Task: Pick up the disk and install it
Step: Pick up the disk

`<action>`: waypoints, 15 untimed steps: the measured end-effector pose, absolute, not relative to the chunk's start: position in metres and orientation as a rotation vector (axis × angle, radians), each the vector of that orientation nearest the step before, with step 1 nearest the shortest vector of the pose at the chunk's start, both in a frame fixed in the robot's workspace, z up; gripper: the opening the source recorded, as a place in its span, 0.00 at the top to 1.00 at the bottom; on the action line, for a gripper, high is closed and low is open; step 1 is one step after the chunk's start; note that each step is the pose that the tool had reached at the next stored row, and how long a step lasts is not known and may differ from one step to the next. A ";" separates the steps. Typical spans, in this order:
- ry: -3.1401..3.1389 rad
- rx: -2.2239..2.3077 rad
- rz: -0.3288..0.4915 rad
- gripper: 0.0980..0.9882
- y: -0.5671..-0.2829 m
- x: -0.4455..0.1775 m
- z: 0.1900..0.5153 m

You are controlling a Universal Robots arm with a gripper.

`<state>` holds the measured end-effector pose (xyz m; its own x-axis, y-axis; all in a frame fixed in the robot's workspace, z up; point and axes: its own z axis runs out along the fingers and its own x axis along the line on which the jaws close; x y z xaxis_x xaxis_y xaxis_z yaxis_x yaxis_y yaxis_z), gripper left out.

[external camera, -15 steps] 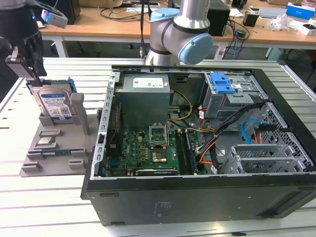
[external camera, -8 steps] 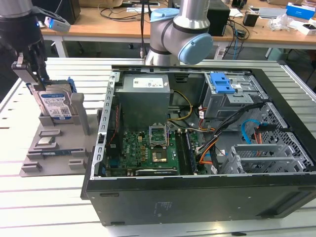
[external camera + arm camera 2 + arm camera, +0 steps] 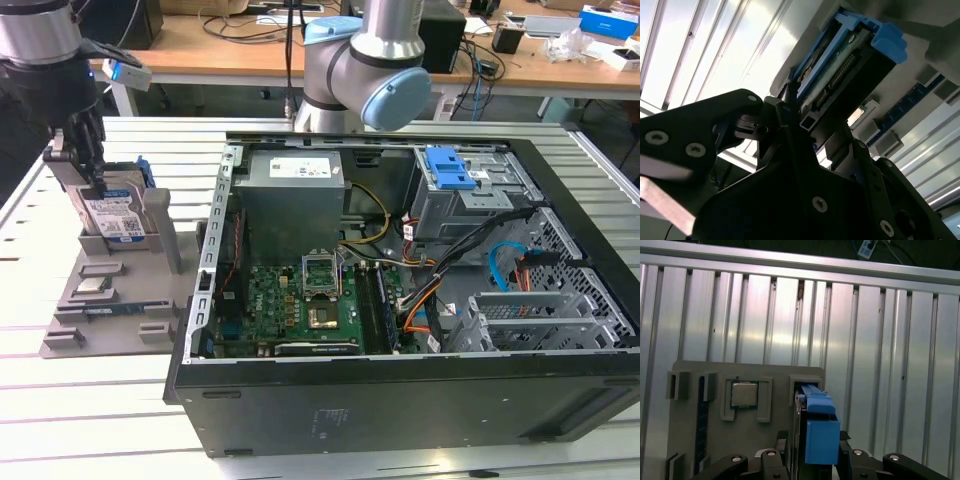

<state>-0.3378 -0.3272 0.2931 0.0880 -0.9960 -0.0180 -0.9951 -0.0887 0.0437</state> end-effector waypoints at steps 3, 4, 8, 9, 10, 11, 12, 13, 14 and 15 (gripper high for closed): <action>-2.105 2.304 -0.067 0.57 -0.327 -0.337 0.289; -2.105 2.304 -0.067 0.57 -0.327 -0.337 0.289; -2.105 2.304 -0.067 0.57 -0.327 -0.336 0.289; -2.105 2.304 -0.067 0.57 -0.327 -0.336 0.289; -2.105 2.304 -0.067 0.57 -0.327 -0.336 0.289; -2.105 2.304 -0.067 0.57 -0.327 -0.336 0.289; -2.105 2.304 -0.067 0.57 -0.327 -0.336 0.289; -2.105 2.304 -0.067 0.57 -0.327 -0.336 0.289; -2.105 2.304 -0.067 0.59 -0.327 -0.336 0.289; -2.105 2.304 -0.067 0.66 -0.327 -0.336 0.289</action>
<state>-0.3360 -0.3272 0.2887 0.0896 -0.9958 -0.0182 -0.9949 -0.0903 0.0438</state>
